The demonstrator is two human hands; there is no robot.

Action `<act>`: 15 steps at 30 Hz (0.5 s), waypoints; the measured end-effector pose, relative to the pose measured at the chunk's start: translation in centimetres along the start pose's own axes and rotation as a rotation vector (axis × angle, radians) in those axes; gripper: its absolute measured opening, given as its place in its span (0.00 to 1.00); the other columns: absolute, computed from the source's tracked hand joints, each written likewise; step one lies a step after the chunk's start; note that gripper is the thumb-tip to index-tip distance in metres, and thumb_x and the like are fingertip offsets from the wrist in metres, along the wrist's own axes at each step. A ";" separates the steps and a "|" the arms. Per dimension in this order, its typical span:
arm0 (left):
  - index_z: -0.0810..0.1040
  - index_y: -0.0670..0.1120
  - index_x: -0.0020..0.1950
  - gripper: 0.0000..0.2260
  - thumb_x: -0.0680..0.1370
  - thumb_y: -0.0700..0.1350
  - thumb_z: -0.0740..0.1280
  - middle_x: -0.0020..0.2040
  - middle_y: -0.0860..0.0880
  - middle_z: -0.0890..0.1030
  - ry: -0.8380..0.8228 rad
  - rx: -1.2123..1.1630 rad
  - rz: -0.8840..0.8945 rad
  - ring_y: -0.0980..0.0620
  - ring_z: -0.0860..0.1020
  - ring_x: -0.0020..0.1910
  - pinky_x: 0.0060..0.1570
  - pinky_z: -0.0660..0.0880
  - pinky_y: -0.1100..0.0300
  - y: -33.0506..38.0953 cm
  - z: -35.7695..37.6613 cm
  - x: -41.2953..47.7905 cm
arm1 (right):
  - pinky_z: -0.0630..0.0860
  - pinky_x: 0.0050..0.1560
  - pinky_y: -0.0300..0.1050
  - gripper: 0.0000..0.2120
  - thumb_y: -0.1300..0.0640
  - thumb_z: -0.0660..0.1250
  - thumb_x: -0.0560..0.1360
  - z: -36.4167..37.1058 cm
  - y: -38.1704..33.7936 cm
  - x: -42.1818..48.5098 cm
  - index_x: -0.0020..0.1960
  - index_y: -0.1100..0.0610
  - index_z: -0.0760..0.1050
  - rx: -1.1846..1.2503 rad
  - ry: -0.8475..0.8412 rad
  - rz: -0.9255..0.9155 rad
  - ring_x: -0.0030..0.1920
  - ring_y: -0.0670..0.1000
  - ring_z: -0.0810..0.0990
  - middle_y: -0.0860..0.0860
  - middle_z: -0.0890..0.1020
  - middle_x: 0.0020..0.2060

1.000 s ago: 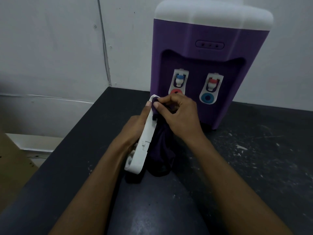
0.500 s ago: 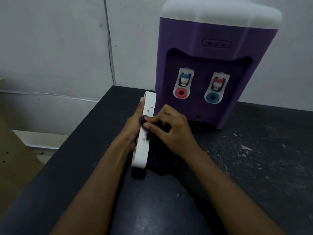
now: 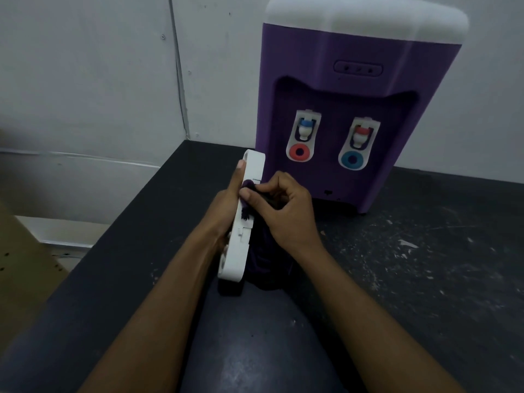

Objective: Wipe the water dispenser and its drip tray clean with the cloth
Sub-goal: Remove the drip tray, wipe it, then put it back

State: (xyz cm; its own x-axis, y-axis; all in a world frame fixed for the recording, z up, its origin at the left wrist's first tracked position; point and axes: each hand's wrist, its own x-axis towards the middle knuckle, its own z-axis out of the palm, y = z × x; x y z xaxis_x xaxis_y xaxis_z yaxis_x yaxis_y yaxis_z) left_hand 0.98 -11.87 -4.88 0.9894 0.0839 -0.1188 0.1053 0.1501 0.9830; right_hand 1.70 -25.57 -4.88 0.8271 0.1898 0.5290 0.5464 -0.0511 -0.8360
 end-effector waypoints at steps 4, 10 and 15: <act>0.87 0.49 0.53 0.30 0.73 0.73 0.63 0.50 0.43 0.86 -0.001 -0.144 -0.001 0.45 0.85 0.51 0.50 0.81 0.53 0.0 -0.4 -0.2 | 0.77 0.43 0.44 0.16 0.55 0.84 0.68 0.6 0.4 -1.0 0.39 0.54 0.76 0.116 -0.122 0.146 0.40 0.47 0.78 0.49 0.80 0.37; 0.87 0.51 0.53 0.28 0.76 0.72 0.62 0.54 0.40 0.86 0.004 -0.166 0.000 0.42 0.84 0.55 0.56 0.80 0.48 0.2 0.5 -0.5 | 0.77 0.40 0.38 0.15 0.52 0.82 0.70 0.2 -0.5 0.6 0.39 0.54 0.76 0.062 -0.009 0.173 0.36 0.44 0.78 0.47 0.81 0.34; 0.86 0.46 0.58 0.31 0.77 0.71 0.62 0.55 0.40 0.85 -0.023 -0.322 -0.049 0.44 0.85 0.55 0.52 0.81 0.51 0.2 0.5 -0.5 | 0.79 0.44 0.36 0.11 0.52 0.79 0.74 0.9 -0.2 0.0 0.44 0.57 0.80 0.064 0.002 0.235 0.40 0.44 0.82 0.50 0.85 0.39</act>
State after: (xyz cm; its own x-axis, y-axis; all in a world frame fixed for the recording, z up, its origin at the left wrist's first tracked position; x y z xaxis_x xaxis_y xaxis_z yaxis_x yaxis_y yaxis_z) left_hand 0.54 -12.38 -4.51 0.9863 0.0476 -0.1580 0.1191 0.4573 0.8813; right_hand 1.47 -24.64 -4.90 0.9308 0.1779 0.3193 0.3297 -0.0311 -0.9436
